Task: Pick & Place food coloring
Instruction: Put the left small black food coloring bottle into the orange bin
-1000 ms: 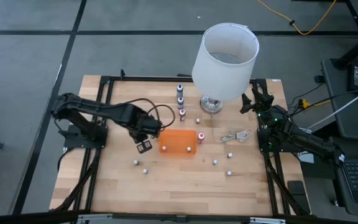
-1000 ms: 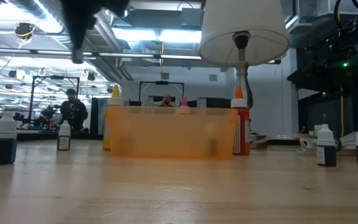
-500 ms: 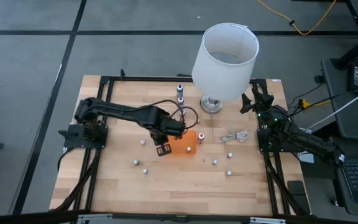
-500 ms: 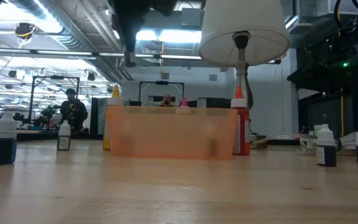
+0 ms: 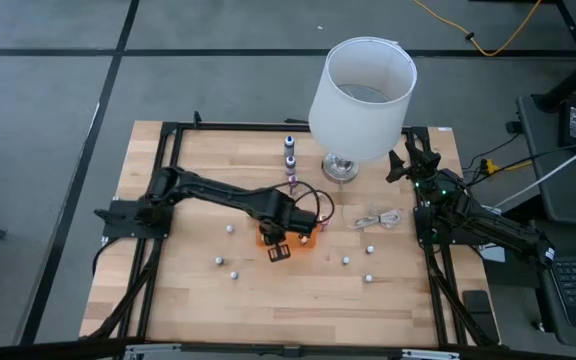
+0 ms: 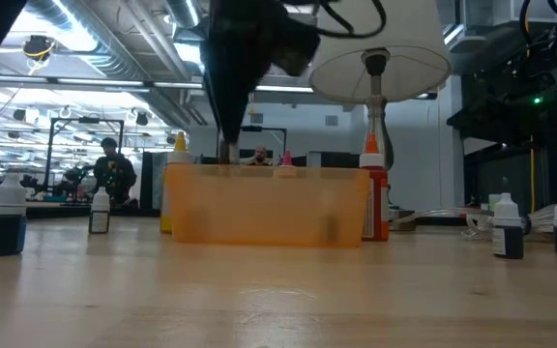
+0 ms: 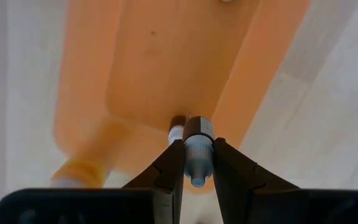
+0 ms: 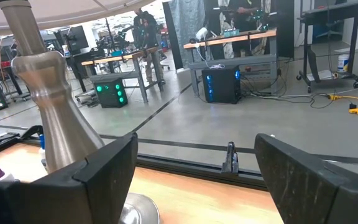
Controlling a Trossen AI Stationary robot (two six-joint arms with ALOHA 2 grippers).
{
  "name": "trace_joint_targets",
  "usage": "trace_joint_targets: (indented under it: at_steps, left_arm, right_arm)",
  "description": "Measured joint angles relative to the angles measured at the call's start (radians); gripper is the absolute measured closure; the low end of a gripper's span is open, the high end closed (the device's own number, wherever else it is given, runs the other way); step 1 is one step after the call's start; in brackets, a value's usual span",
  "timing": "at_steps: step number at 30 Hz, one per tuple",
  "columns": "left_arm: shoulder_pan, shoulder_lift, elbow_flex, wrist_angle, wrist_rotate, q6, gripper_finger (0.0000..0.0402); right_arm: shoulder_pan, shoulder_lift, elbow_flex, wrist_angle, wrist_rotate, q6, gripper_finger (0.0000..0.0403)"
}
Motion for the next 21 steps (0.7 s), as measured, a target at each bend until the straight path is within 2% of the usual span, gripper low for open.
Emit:
trace_joint_targets:
  at_steps: [7,14,21]
  left_arm:
    - [-0.005,0.075,0.0,0.038,-0.048,-0.006,0.0338]
    - [-0.006,0.113,-0.001,0.063,-0.05,-0.003,0.0338]
    - [-0.006,0.112,-0.081,0.093,-0.05,-0.011,0.0338]
  right_arm:
    - [0.0,0.0,0.0,0.0,0.0,0.0,0.0079]
    - [0.0,0.0,0.0,0.0,0.0,0.0,0.0079]
    - [0.0,0.0,0.0,0.0,0.0,0.0,0.0079]
